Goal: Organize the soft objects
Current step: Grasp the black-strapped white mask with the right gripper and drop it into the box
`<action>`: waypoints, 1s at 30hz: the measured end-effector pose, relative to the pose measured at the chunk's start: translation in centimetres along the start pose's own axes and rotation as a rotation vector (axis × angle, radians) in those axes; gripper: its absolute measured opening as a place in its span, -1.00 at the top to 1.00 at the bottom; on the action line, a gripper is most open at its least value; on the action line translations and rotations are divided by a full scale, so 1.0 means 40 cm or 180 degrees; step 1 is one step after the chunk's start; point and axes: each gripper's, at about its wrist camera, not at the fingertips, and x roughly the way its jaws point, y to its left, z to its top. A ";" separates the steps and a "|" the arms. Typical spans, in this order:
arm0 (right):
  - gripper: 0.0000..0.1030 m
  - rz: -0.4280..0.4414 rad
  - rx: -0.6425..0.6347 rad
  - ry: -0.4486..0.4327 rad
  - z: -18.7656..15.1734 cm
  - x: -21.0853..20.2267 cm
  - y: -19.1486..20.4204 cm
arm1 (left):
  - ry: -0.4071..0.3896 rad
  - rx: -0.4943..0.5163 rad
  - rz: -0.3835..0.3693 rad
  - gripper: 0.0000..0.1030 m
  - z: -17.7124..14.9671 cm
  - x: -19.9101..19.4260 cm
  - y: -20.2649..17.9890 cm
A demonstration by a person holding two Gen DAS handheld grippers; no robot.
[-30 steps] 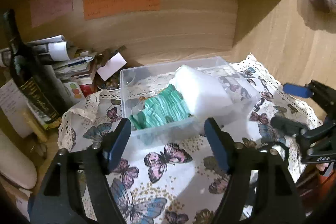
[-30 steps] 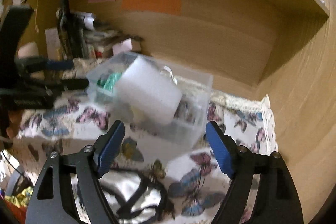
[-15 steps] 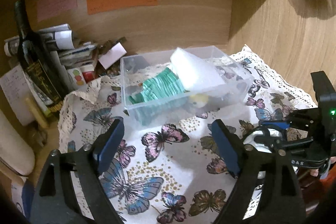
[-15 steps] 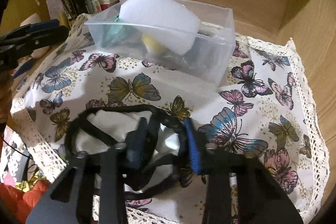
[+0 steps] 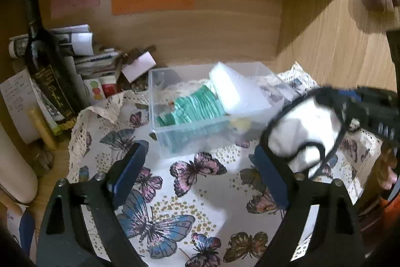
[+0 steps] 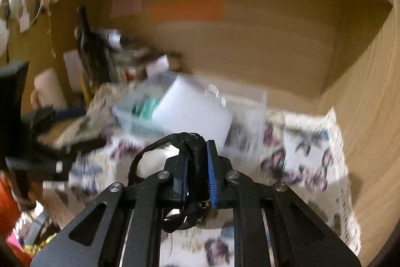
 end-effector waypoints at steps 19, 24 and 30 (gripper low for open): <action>0.77 -0.0867 -0.0093 0.0284 0.099 0.283 -0.061 | -0.0275 -0.0155 0.0083 -0.90 0.025 -0.001 0.029; 0.66 -0.0791 -0.0105 0.0541 0.060 0.312 -0.073 | -0.0285 -0.0152 0.0083 -0.90 0.025 0.000 0.027; 0.12 -0.0770 -0.0018 0.0347 0.049 0.269 -0.092 | -0.0344 -0.0160 0.0011 -0.90 0.027 -0.008 0.024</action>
